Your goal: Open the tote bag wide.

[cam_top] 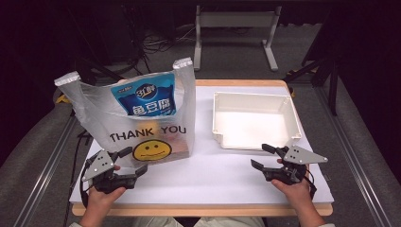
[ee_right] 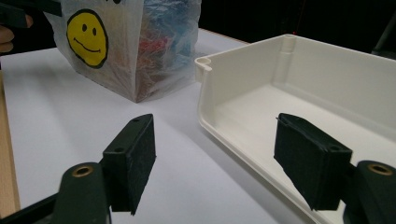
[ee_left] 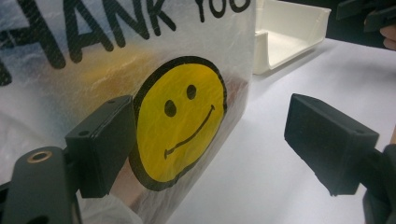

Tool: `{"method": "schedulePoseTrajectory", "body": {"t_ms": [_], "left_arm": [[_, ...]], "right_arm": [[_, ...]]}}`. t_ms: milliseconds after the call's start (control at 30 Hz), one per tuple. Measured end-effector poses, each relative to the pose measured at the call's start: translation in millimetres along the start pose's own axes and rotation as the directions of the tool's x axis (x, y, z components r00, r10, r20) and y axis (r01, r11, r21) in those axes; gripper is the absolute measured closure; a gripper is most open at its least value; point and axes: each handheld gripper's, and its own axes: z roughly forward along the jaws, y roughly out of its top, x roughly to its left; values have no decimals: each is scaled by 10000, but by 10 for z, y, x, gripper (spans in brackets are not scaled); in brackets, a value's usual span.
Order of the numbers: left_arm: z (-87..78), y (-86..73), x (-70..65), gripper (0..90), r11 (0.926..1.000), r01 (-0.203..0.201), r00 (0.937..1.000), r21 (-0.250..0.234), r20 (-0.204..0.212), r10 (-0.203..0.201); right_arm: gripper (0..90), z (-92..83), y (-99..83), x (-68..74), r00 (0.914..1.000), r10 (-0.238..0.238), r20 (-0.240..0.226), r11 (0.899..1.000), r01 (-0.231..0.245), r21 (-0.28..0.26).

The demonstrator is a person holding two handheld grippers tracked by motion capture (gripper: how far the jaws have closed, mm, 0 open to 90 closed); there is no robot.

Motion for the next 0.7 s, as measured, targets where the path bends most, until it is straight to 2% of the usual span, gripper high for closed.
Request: {"method": "schedulePoseTrajectory", "body": {"t_ms": [100,133,267,400,500,700], "left_arm": [[-16,31,-24,180,9999,-91,10000,-51,26,91],[-33,58,-30,180,9997,-252,9996,-48,86,252],[-57,133,-60,180,9991,-405,9984,113,401,400],[-99,196,-100,180,9984,-555,9974,119,457,549],[-156,247,-127,180,9981,-620,9974,17,364,619],[-273,313,-122,180,9982,-509,9986,-323,106,513]], "right_arm": [[298,5,-4,-3,10000,13,-33,10000,-12,19],[297,4,-5,-2,10000,1,0,10000,-1,29],[297,17,-15,-8,9999,87,-78,10000,-87,5],[297,34,-19,-2,9999,62,-127,10000,-61,76],[297,38,-22,4,9999,44,-157,10000,-43,85],[293,48,-34,-2,9998,76,-163,9999,-73,153]]}}
